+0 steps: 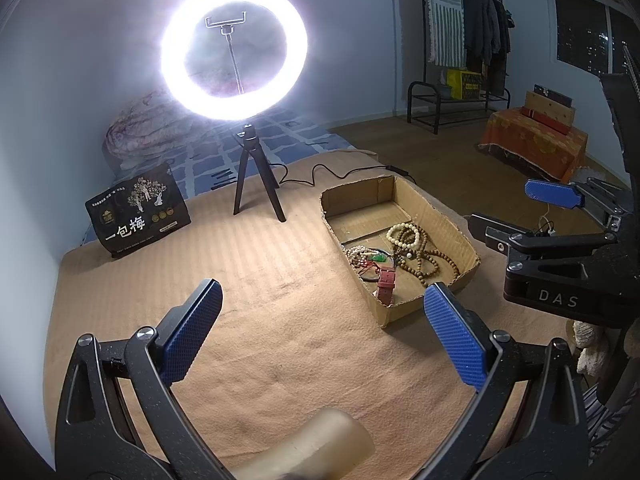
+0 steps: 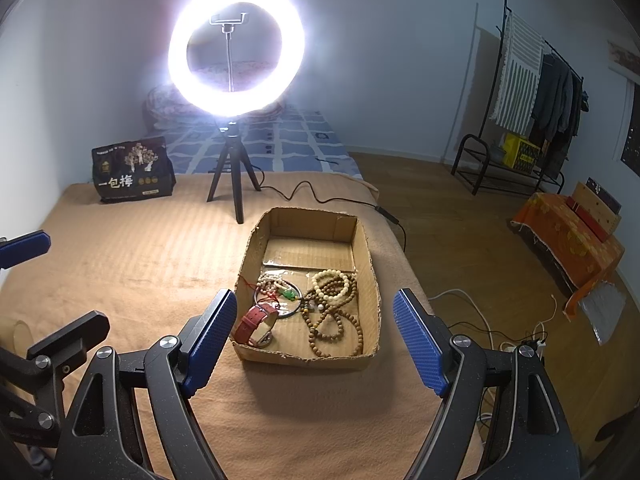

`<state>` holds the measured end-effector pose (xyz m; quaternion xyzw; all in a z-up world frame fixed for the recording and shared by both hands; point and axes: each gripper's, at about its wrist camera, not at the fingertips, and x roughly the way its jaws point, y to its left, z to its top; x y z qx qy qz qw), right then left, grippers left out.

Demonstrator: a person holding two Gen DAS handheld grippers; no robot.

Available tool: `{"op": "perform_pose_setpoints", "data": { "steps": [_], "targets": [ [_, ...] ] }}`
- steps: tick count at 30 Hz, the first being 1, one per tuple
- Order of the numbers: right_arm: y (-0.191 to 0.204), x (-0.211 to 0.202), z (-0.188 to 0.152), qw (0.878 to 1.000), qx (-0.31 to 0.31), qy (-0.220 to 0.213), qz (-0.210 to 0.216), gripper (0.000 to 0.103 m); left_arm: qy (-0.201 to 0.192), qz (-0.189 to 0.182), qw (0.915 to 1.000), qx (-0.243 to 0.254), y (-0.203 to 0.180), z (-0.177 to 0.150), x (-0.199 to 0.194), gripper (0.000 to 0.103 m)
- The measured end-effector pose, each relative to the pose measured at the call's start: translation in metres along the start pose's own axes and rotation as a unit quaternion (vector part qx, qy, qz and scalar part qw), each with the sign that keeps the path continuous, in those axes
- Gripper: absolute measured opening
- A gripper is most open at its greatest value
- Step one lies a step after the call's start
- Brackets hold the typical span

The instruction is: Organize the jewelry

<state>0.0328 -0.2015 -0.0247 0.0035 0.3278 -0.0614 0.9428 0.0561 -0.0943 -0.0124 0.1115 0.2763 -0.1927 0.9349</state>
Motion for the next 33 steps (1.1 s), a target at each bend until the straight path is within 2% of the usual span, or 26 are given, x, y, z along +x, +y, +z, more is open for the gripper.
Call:
{"op": "perform_pose_setpoints", "data": {
  "steps": [33],
  "targets": [
    [-0.0011,0.0012,-0.0036,1.0,0.002,0.005,0.004,0.08,-0.003,0.001,1.0,0.002,-0.0005,-0.0008,-0.0011,0.103]
  ]
}}
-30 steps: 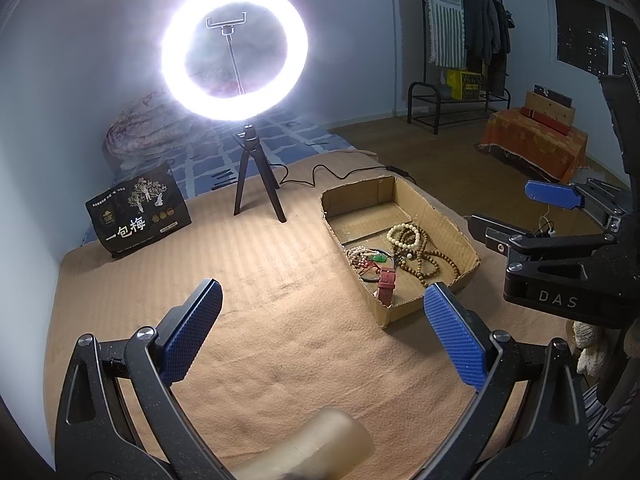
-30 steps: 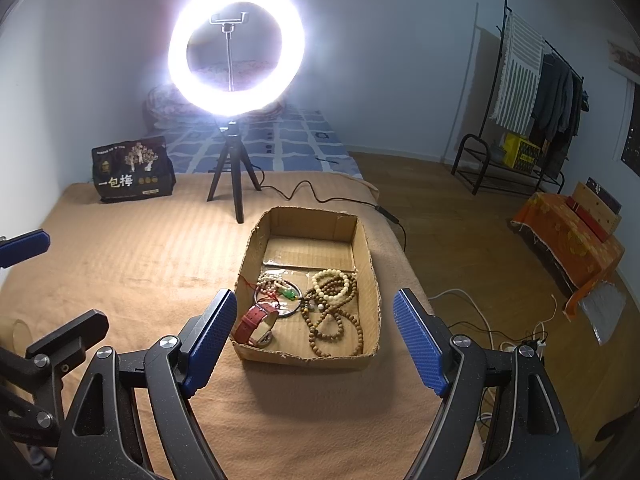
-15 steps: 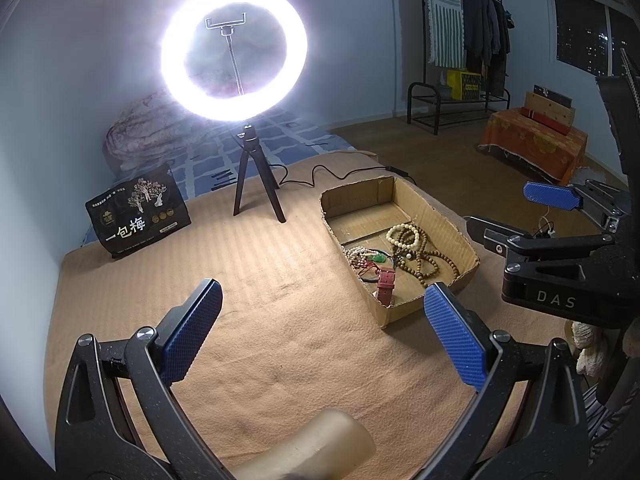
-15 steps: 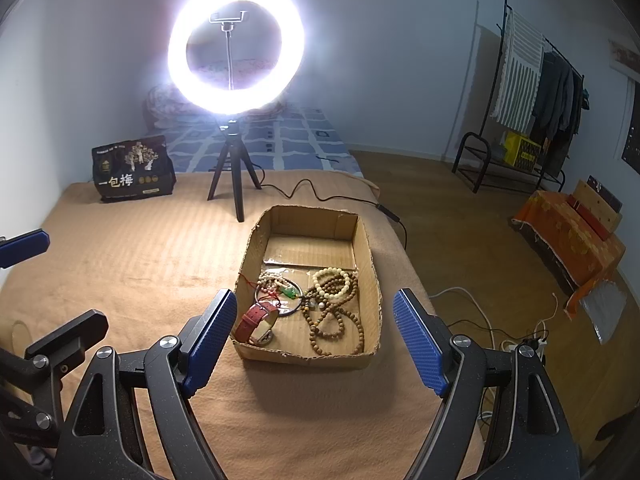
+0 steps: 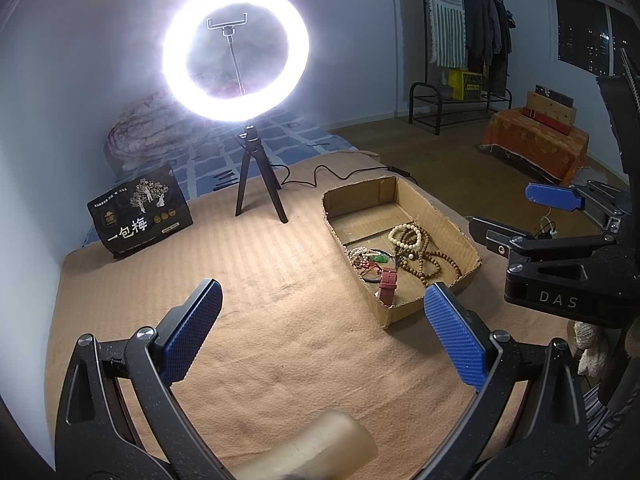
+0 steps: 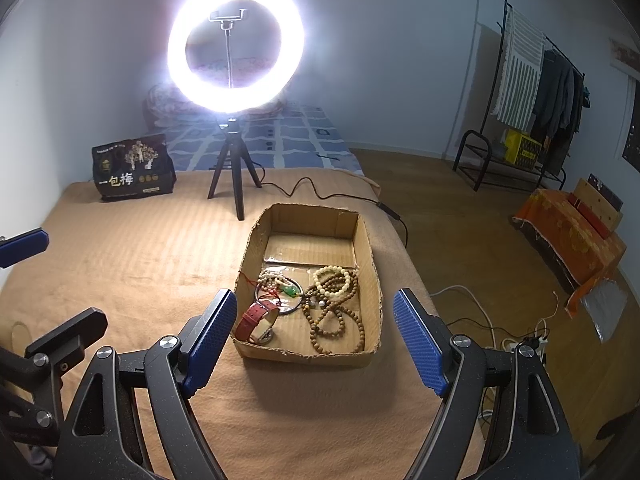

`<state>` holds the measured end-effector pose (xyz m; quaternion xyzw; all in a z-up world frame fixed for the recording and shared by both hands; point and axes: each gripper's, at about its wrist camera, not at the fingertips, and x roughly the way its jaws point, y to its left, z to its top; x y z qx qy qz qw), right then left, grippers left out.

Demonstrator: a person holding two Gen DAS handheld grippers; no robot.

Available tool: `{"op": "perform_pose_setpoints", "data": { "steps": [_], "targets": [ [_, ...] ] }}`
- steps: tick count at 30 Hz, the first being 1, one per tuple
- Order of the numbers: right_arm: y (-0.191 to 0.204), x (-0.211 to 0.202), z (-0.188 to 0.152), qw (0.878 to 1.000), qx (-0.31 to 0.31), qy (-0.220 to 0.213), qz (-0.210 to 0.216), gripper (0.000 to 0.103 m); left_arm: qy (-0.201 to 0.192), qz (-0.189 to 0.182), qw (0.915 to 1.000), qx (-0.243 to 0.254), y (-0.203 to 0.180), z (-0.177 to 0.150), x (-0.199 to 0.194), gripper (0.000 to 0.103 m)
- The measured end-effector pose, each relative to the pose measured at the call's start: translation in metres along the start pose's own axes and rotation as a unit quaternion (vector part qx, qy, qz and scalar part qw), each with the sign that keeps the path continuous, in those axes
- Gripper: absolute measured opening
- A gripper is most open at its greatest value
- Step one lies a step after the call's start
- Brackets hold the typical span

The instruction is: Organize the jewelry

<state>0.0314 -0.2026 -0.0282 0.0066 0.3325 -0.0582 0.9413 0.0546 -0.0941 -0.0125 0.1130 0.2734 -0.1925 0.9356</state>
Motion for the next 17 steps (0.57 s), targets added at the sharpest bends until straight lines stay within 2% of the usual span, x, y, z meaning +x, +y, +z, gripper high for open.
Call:
{"op": "perform_pose_setpoints", "data": {
  "steps": [17],
  "targets": [
    [-0.001,0.003,0.0,1.0,-0.004,0.006,-0.001,0.08,-0.016,0.015,0.9998,0.0,0.011,0.0,-0.003,0.103]
  ]
}}
